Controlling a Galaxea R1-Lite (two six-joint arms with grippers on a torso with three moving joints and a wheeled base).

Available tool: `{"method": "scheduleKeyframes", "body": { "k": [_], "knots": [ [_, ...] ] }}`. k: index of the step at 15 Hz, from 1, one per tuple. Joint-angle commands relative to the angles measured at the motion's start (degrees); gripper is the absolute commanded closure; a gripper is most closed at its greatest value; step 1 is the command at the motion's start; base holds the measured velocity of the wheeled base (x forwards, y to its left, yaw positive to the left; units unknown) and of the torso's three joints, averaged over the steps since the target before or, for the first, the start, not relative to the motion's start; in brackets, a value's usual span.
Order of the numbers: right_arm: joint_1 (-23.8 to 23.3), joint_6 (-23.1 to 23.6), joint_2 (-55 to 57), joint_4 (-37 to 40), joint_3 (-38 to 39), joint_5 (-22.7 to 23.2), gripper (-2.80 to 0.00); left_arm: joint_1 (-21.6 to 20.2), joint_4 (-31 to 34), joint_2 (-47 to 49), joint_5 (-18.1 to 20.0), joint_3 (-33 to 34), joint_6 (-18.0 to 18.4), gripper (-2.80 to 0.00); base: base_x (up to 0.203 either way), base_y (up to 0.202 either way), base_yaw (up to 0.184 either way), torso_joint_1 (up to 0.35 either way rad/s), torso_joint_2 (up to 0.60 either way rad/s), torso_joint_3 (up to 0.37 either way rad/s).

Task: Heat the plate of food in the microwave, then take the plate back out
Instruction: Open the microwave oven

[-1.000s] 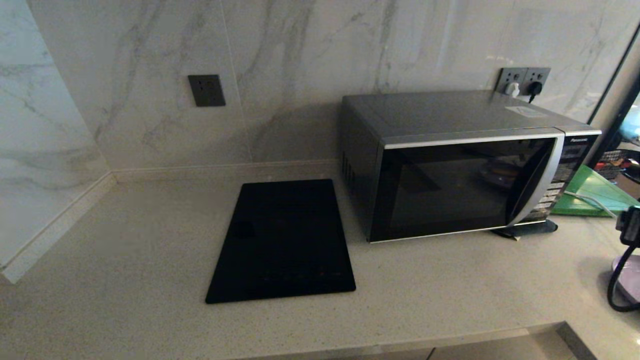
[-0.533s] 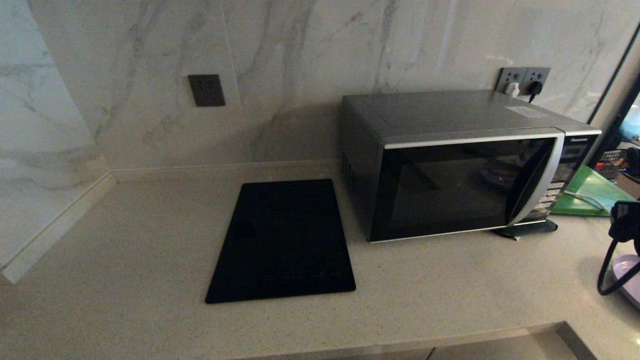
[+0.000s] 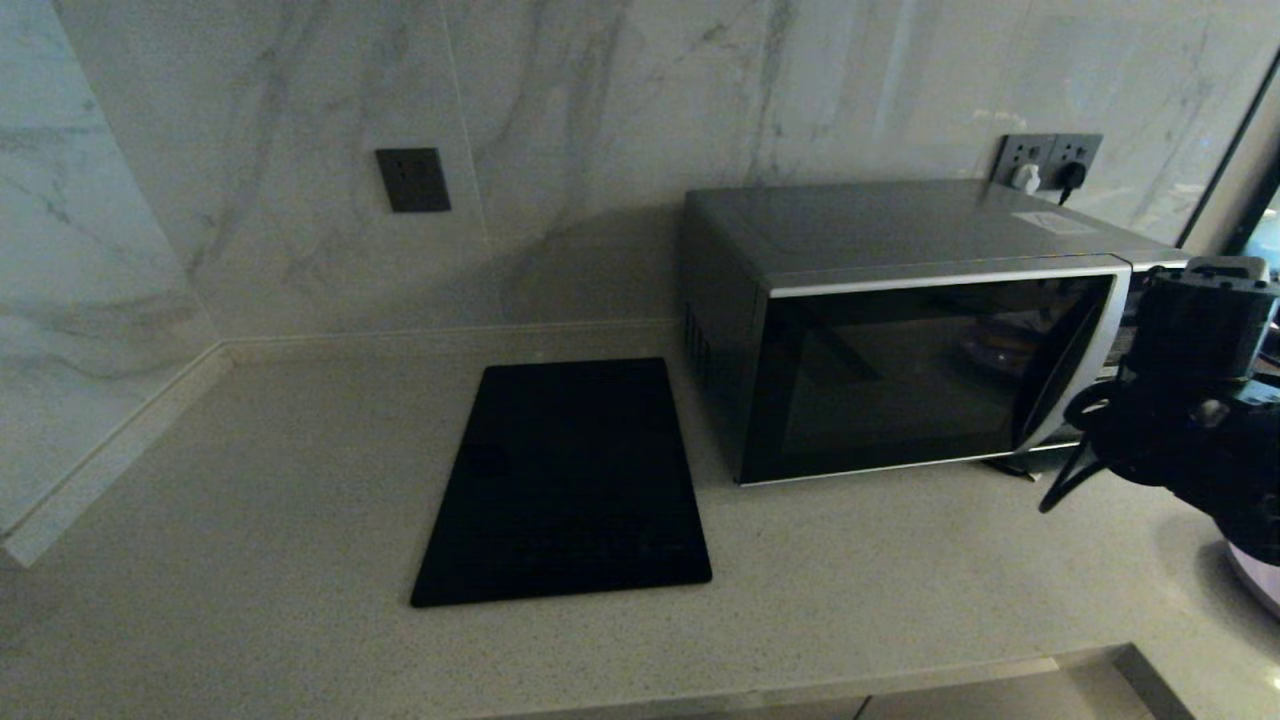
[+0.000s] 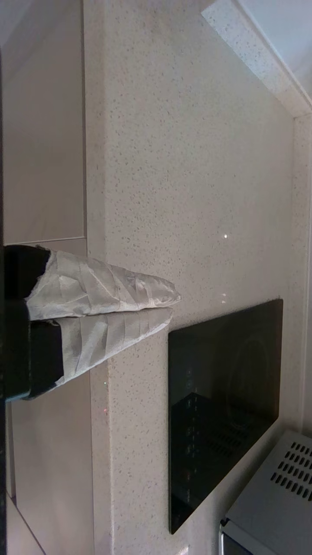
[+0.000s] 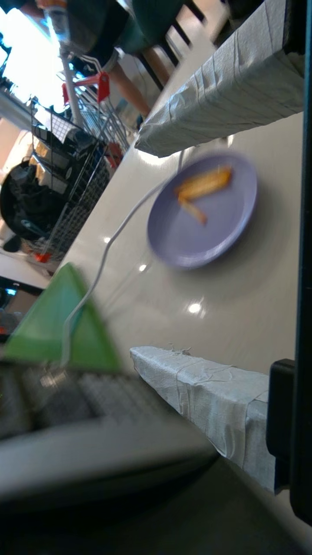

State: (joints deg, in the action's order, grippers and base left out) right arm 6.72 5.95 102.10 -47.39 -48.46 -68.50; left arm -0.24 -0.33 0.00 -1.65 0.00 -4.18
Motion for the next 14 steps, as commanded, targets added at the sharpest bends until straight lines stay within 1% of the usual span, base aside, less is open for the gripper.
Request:
{"method": "scheduleKeyframes", "body": {
  "k": [1,5,10,14],
  "knots": [
    [2.1,0.63,6.96,-4.87,-2.83,-2.43,-2.8,-0.02,-0.02,0.08,-0.02,0.0,-0.04,0.0,0.0,0.0,0.0,0.0,0.0,0.0],
    [2.16,1.75,8.98,-4.99,-6.6,-2.67,-2.8,-0.02,-0.02,0.0,-0.02,0.0,-0.04,0.0,0.0,0.0,0.0,0.0,0.0,0.0],
    [1.9,1.58,12.84,-5.06,-9.23,-3.31,-2.8,-0.02,-0.02,0.09,-0.02,0.0,-0.04,0.0,0.0,0.0,0.0,0.0,0.0,0.0],
    [1.89,1.33,16.63,-6.53,-13.34,-3.31,-2.8,-0.02,-0.02,0.09,-0.02,0.0,-0.04,0.0,0.0,0.0,0.0,0.0,0.0,0.0]
  ]
}}
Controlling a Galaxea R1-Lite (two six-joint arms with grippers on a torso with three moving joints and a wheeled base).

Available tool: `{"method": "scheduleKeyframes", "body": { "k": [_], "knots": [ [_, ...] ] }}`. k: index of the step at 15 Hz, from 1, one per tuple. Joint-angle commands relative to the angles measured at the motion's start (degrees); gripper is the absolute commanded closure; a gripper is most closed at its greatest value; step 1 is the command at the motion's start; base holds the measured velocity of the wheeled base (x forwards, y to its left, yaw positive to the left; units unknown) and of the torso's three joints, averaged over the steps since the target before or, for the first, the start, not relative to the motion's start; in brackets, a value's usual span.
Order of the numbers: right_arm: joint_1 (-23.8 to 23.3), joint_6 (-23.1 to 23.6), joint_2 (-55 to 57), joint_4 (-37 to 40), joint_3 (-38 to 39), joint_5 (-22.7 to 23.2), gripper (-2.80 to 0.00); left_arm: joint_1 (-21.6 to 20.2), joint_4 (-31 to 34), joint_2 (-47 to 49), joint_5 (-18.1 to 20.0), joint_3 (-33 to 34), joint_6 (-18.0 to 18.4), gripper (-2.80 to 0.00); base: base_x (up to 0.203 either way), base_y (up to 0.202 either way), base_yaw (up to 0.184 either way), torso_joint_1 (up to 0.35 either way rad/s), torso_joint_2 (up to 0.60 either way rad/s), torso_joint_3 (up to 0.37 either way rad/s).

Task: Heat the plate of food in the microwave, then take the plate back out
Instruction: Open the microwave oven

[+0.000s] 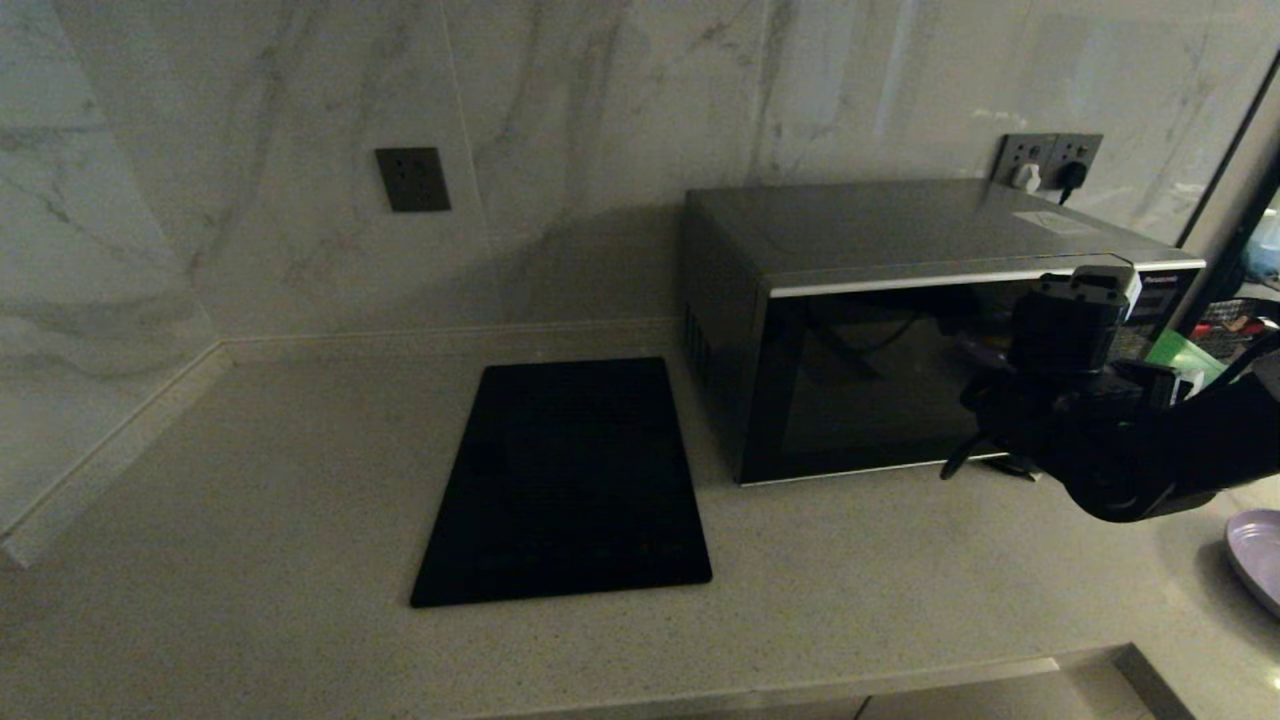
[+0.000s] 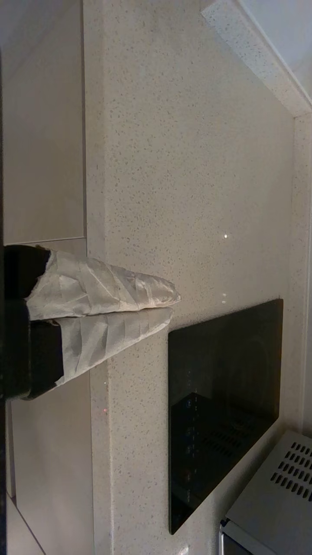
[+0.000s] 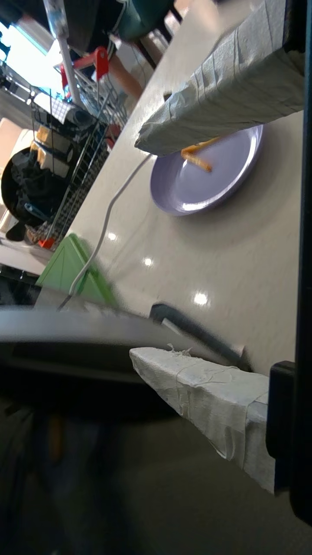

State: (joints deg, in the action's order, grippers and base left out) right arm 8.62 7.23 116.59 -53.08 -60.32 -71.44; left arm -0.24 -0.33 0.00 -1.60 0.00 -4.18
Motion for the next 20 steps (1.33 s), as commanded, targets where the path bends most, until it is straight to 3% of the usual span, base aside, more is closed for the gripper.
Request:
{"method": "scheduleKeyframes", "body": {
  "k": [1,9,20],
  "knots": [
    [-0.01,0.07,3.18,-1.51,-2.45,-0.36,-2.8,-0.02,-0.02,0.09,-0.07,0.0,-0.04,0.0,0.0,0.0,0.0,0.0,0.0,0.0],
    [-0.36,0.24,8.46,-2.03,-7.71,-0.36,-2.8,-0.02,-0.02,0.09,-0.07,0.0,-0.04,0.0,0.0,0.0,0.0,0.0,0.0,0.0],
    [-2.73,0.41,9.09,-4.05,-5.79,-0.54,-2.8,-0.02,-0.02,0.09,-0.07,0.0,-0.04,0.0,0.0,0.0,0.0,0.0,0.0,0.0]
  ]
}}
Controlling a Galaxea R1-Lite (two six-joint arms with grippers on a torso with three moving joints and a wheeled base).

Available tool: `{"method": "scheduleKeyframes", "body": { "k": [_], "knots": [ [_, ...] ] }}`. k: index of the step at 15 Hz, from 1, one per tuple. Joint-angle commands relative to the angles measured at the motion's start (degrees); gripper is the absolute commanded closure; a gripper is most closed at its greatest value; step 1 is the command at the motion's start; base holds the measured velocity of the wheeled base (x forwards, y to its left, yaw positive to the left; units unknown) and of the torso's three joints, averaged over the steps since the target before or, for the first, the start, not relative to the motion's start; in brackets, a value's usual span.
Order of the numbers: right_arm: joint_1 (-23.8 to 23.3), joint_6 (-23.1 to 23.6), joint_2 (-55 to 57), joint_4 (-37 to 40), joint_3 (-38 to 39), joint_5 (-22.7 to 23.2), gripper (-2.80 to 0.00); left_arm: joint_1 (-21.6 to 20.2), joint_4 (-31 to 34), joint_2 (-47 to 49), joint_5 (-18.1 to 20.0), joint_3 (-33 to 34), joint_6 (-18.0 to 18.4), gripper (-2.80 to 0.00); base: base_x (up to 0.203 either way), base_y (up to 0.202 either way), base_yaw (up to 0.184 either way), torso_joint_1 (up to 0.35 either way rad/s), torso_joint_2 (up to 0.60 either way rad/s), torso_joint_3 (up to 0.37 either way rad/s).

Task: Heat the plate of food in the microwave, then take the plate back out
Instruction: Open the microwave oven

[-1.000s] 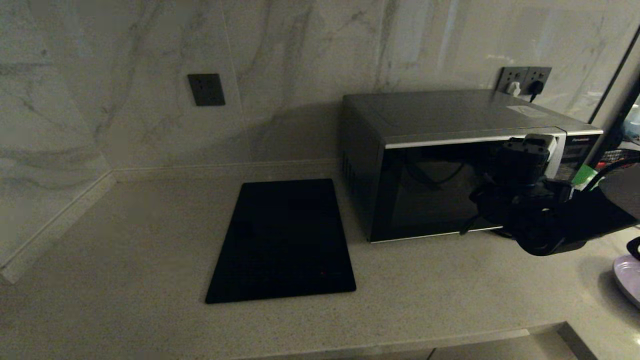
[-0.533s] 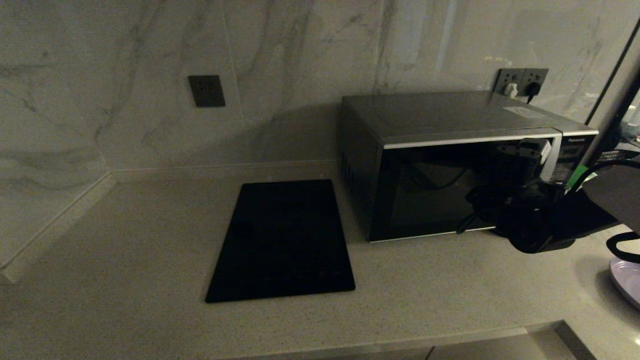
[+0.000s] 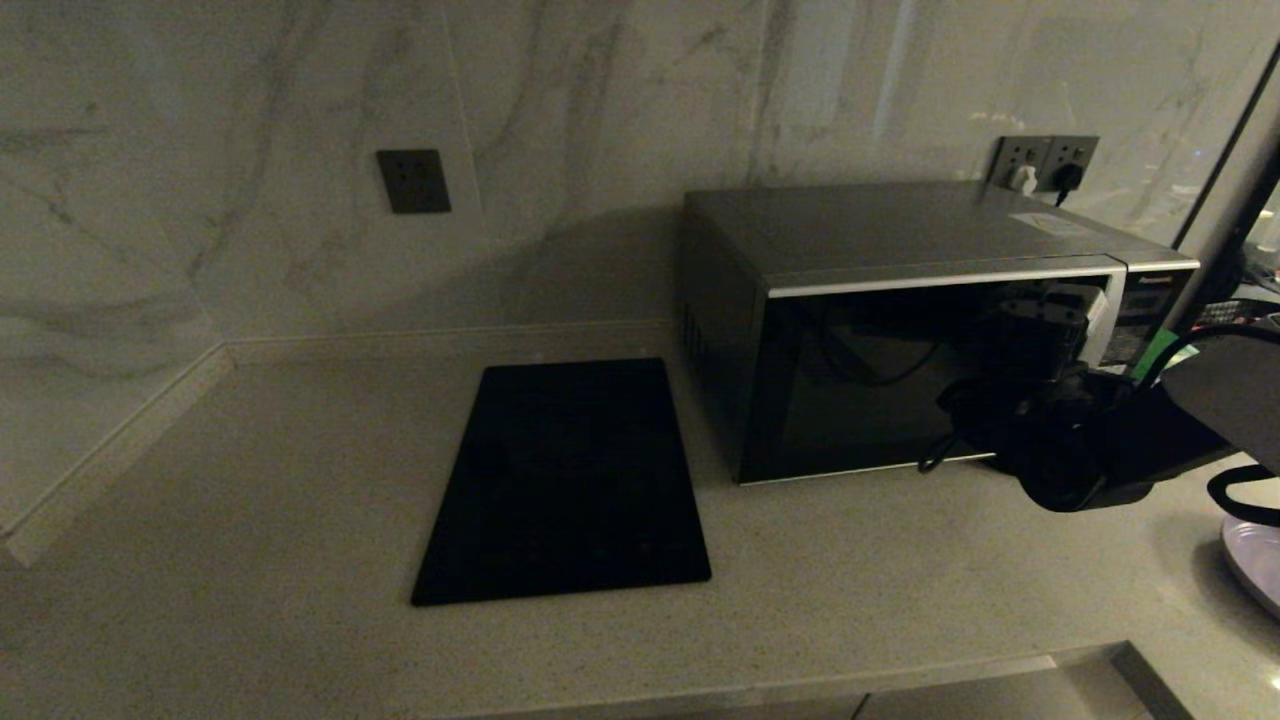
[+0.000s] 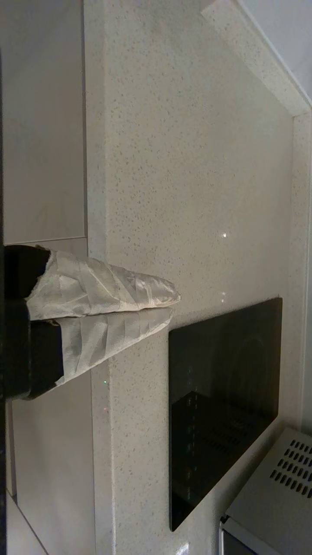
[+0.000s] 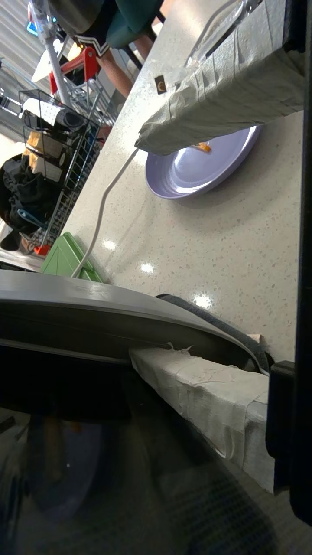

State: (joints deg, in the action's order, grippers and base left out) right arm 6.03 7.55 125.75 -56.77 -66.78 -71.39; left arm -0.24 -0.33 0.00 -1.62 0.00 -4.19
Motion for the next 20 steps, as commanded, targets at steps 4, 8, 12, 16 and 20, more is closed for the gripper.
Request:
{"method": "scheduleKeyframes", "body": {
  "k": [4,8,12,16,20],
  "knots": [
    [-0.67,0.1,0.37,-0.36,0.78,-0.67,-2.8,-0.02,-0.02,0.09,-0.05,0.0,-0.03,0.0,0.0,0.0,0.0,0.0,0.0,0.0],
    [-0.76,0.1,0.29,-1.06,1.39,-0.86,-2.8,-0.02,-0.02,0.09,-0.05,0.0,-0.03,0.0,0.0,0.0,0.0,0.0,0.0,0.0],
    [-2.06,0.27,0.46,-0.98,0.8,-0.86,-2.8,-0.02,-0.02,0.09,-0.05,0.0,-0.03,0.0,0.0,0.0,0.0,0.0,0.0,0.0],
    [-2.87,0.98,1.17,-1.06,0.39,-0.64,0.0,-0.02,-0.02,0.09,-0.05,0.0,-0.03,0.0,0.0,0.0,0.0,0.0,0.0,0.0],
    [-2.78,0.98,1.7,-2.52,0.08,-0.68,0.0,-0.02,-0.02,0.05,-0.05,0.0,-0.03,0.0,0.0,0.0,0.0,0.0,0.0,0.0]
  ]
}}
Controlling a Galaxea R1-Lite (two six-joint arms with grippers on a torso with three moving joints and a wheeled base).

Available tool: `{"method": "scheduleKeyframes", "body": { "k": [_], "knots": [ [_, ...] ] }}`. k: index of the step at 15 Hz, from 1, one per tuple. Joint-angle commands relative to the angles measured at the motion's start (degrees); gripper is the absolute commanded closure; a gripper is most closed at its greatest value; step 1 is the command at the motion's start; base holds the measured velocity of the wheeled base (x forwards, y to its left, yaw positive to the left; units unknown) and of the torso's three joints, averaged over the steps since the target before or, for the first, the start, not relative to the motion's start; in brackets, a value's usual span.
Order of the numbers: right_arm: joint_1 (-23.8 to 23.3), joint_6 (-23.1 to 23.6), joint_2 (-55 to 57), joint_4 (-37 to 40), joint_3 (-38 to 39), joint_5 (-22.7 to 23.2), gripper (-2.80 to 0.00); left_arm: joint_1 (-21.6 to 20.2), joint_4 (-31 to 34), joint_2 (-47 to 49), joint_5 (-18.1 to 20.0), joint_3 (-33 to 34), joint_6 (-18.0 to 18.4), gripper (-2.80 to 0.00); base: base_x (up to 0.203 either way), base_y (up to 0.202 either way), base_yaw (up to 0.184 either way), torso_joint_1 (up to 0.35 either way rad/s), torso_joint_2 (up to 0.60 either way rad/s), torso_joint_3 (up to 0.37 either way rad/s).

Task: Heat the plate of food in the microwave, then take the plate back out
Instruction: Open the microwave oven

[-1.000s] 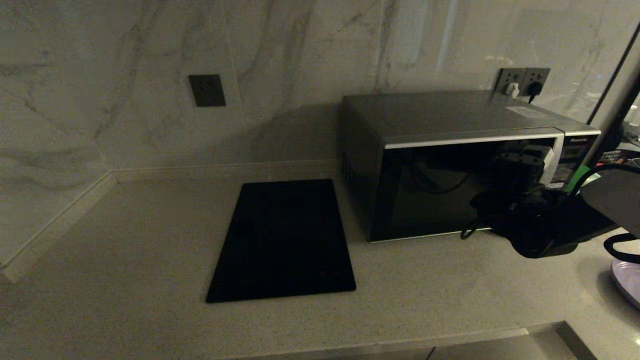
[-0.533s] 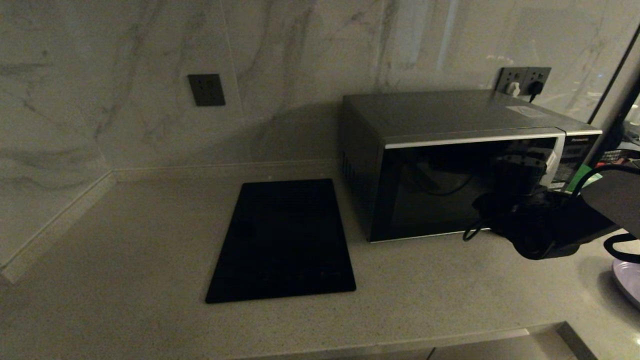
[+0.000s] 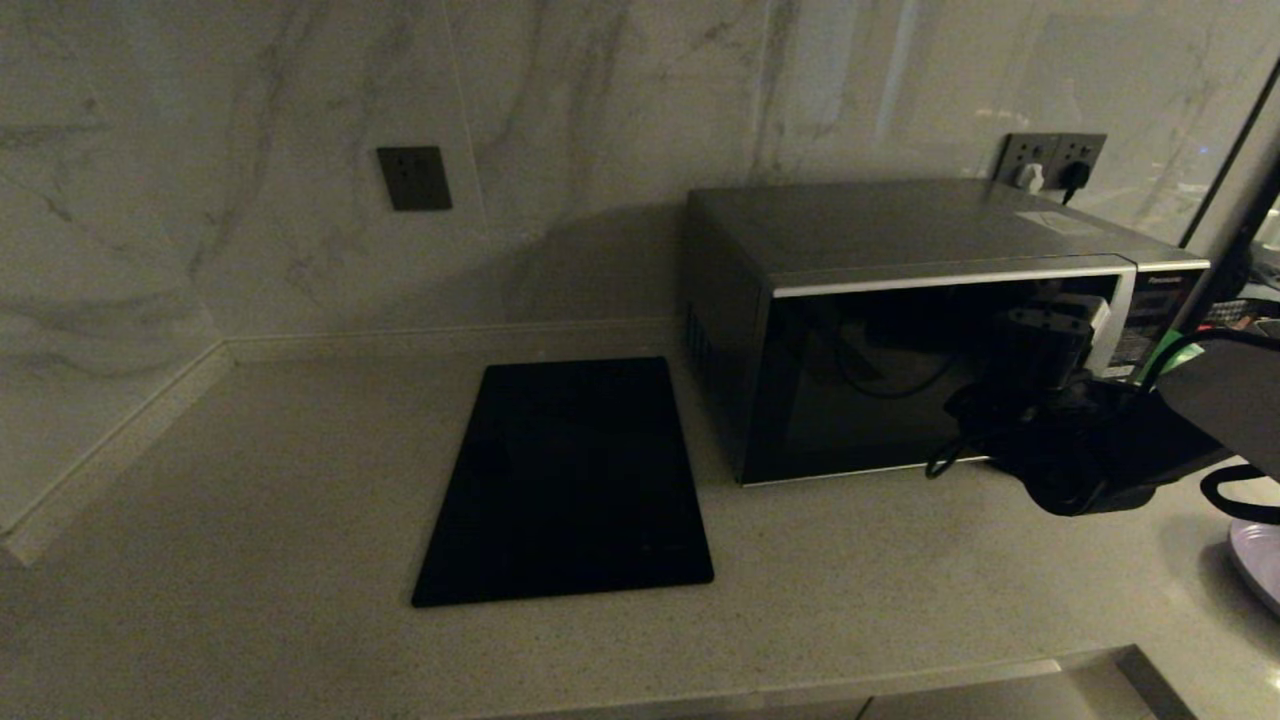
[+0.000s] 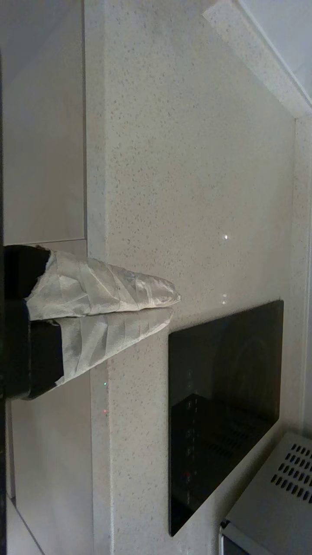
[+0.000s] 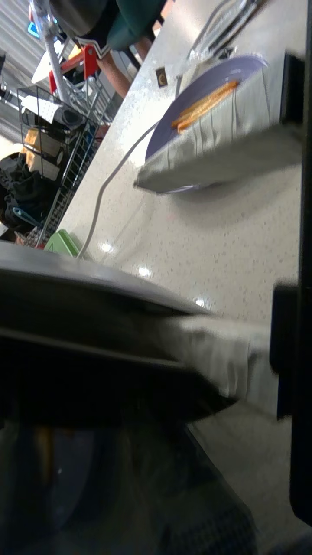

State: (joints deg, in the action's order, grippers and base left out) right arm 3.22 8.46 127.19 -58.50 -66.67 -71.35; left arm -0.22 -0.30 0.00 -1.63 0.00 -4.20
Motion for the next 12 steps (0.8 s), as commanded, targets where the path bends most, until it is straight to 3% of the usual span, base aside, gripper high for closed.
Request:
{"method": "scheduleKeyframes", "body": {
  "k": [1,12],
  "knots": [
    [0.03,0.07,0.34,-1.45,-0.04,-0.72,0.0,-0.04,-0.05,0.08,-0.04,0.0,-0.02,0.0,0.0,0.0,0.0,0.0,0.0,0.0],
    [2.66,0.07,-1.23,-1.97,1.0,-4.42,0.0,-0.04,-0.05,0.09,-0.04,0.0,-0.02,0.0,0.0,0.0,0.0,0.0,0.0,0.0]
  ]
}}
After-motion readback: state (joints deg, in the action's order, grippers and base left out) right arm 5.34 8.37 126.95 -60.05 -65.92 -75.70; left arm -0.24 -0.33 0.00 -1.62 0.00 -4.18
